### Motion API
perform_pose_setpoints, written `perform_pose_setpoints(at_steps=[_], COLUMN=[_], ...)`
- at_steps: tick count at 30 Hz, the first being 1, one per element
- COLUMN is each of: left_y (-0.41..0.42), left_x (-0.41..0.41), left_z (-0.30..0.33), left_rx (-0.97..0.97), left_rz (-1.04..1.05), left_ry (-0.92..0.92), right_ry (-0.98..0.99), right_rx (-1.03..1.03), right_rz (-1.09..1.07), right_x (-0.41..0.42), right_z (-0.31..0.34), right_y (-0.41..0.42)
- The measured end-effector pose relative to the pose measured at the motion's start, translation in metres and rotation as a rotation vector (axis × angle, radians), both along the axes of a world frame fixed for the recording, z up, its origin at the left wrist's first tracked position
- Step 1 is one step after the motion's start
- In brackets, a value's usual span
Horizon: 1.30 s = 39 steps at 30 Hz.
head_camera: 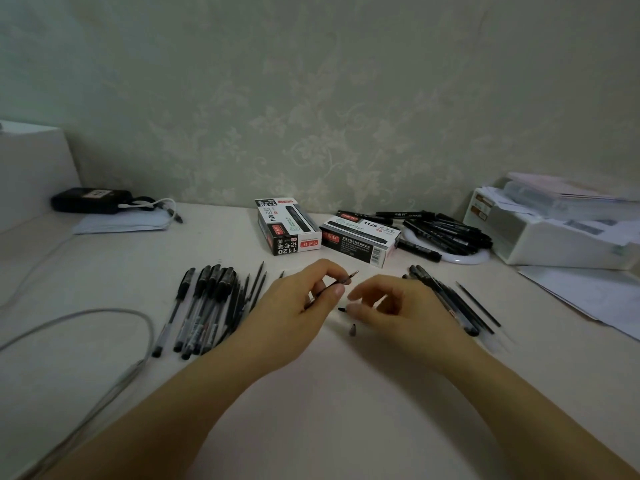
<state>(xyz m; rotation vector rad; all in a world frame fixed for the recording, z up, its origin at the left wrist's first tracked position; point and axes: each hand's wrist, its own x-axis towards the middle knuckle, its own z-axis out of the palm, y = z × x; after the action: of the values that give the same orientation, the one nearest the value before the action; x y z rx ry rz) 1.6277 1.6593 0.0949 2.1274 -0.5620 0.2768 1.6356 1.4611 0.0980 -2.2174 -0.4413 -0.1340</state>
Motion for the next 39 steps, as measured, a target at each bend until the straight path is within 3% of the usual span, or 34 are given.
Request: perform_pose_setpoints(at_steps=[4,9,11,16,19,26,31,39], left_y=[-0.001,-0.001,0.000,0.000,0.000,-0.001,-0.001,-0.001], left_x=[0.000,0.000,-0.001,-0.003,-0.005,-0.005,-0.005,-0.006], left_z=[0.000,-0.001,-0.001,0.000,0.000,0.001,0.001,0.001], left_rx=[0.016,0.060,0.081,0.115,0.135,0.154,0.160,0.176], left_rz=[0.003,0.007,0.005,-0.013,-0.028,-0.037,-0.028,-0.027], left_ry=[0.003,-0.006,0.004,0.006,0.007,0.011,0.010,-0.028], right_ry=[-0.126,-0.119,-0.101,0.042,0.105,0.128,0.098,0.156], right_rx=[-0.348,-0.338,-0.245,0.370,0.541,0.454,0.505,0.448], right_rz=[0.065,0.094,0.058,-0.104,-0.099,-0.021,-0.067,0.068], right_x=[0.001,0.001,0.001,0.003,0.002,0.000,0.002,0.000], right_z=[-0.007,-0.009,-0.008,0.004,0.006,0.005,0.007,0.003], right_y=[-0.002,-0.004,-0.003,-0.004,-0.003,0.002,-0.003,0.003])
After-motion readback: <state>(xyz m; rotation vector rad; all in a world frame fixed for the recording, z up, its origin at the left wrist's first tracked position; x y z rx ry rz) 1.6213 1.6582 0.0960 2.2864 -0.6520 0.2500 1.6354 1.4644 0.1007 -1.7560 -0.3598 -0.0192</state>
